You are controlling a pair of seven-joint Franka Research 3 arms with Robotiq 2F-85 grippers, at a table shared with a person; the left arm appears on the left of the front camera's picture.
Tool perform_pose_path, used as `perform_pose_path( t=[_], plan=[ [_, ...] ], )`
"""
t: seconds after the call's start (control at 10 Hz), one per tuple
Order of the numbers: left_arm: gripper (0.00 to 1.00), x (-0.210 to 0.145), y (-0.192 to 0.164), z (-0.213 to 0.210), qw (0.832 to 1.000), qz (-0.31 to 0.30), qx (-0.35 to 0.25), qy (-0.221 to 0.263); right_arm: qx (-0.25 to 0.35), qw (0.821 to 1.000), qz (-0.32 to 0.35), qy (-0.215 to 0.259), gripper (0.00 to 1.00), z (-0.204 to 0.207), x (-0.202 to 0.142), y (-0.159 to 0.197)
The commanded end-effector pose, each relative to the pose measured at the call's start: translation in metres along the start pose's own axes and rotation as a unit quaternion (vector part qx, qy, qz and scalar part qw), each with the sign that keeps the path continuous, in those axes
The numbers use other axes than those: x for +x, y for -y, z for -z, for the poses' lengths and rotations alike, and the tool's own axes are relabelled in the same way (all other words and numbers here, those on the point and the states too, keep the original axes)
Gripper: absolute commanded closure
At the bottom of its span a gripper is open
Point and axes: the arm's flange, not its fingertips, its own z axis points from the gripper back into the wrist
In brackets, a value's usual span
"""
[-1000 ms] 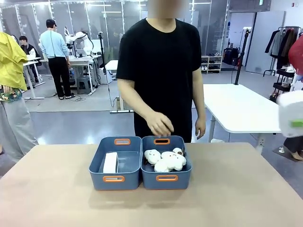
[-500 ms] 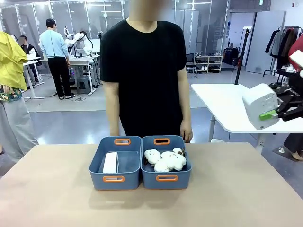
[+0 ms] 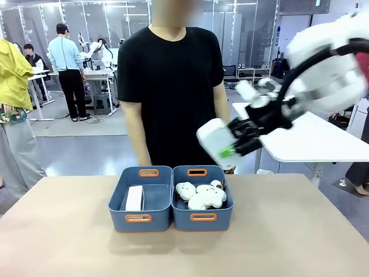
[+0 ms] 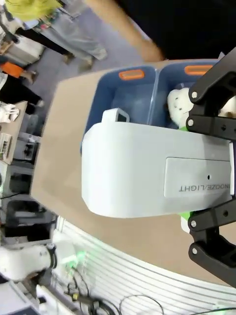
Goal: Sort the digital clocks into the basket.
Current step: Pick up the Digital clock from the table and place it into the empty Plastic storage basket.
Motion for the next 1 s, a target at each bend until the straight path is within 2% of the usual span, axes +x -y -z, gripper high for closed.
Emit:
perform_pose_path(
  t=[0.0, 0.1, 0.2, 0.3, 0.4, 0.6, 0.8, 0.9],
  plan=[
    [0.0, 0.002, 0.003, 0.0, 1.0, 0.002, 0.007, 0.003, 0.027, 0.999, 0.038, -0.025, 1.0, 0.038, 0.011, 0.032],
    [0.0, 0.002, 0.003, 0.0, 1.0, 0.002, 0.007, 0.003, 0.028, 0.998, 0.05, -0.023, 1.0, 0.072, 0.019, 0.042],
    [0.0, 0.002, 0.003, 0.0, 1.0, 0.002, 0.007, 0.003, 0.024, 0.997, 0.061, -0.045, 1.0, 0.105, 0.02, 0.05],
    [0.0, 0.002, 0.003, 0.0, 1.0, 0.002, 0.007, 0.003, 0.004, 0.994, 0.078, -0.074, 1.0, 0.133, 0.009, 0.068],
    [0.0, 0.002, 0.003, 0.0, 1.0, 0.002, 0.007, 0.003, 0.019, 0.994, 0.077, -0.08, 1.0, 0.153, 0.006, 0.075],
    [0.0, 0.002, 0.003, 0.0, 1.0, 0.002, 0.007, 0.003, 0.022, 0.993, 0.073, -0.089, 1.0, 0.178, 0.008, 0.083],
    [0.0, 0.002, 0.003, 0.0, 1.0, 0.002, 0.007, 0.003, 0.011, 0.995, 0.051, -0.083, 1.0, 0.163, 0.011, 0.085],
    [0.0, 0.002, 0.003, 0.0, 1.0, 0.002, 0.007, 0.003, 0.024, 0.995, 0.06, -0.082, 1.0, 0.183, -0.006, 0.078]
  ],
)
